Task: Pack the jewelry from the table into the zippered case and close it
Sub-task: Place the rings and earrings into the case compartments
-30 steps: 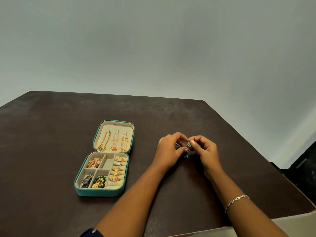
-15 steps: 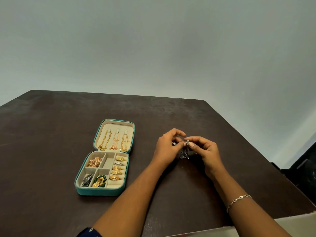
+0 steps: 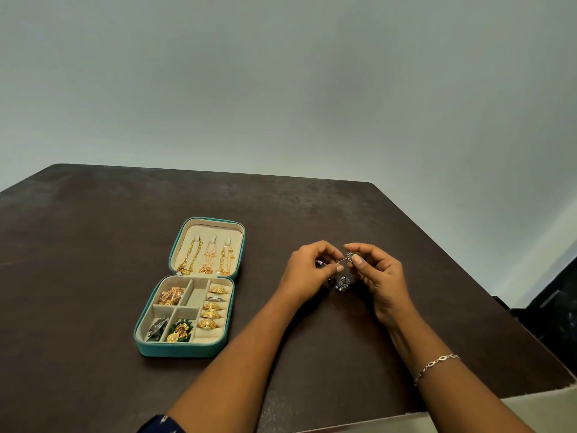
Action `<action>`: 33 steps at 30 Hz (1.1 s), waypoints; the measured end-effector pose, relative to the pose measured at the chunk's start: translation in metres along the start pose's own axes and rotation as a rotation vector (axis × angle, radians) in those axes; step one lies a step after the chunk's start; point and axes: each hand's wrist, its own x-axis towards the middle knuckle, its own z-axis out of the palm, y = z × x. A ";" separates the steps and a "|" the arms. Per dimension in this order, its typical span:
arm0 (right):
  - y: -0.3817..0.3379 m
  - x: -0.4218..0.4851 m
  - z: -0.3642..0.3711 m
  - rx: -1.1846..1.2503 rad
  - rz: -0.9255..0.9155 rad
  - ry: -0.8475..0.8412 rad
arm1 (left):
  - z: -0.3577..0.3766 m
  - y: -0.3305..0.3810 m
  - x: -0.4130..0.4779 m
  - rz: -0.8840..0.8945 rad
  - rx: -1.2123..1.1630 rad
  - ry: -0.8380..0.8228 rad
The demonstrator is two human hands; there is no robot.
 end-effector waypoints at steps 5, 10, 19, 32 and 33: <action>0.001 0.001 -0.001 0.009 0.026 0.025 | -0.004 0.002 0.000 0.013 0.025 0.112; 0.002 0.002 -0.001 0.035 0.053 0.027 | -0.004 0.003 -0.001 0.020 0.037 0.135; 0.001 0.001 0.000 0.035 0.019 -0.018 | -0.003 0.005 -0.002 0.021 -0.036 0.088; 0.006 0.000 0.006 -0.292 -0.171 -0.014 | -0.002 0.003 0.000 0.034 -0.059 0.028; 0.006 0.000 0.006 -0.295 -0.177 -0.020 | -0.002 0.002 0.000 0.036 -0.054 0.029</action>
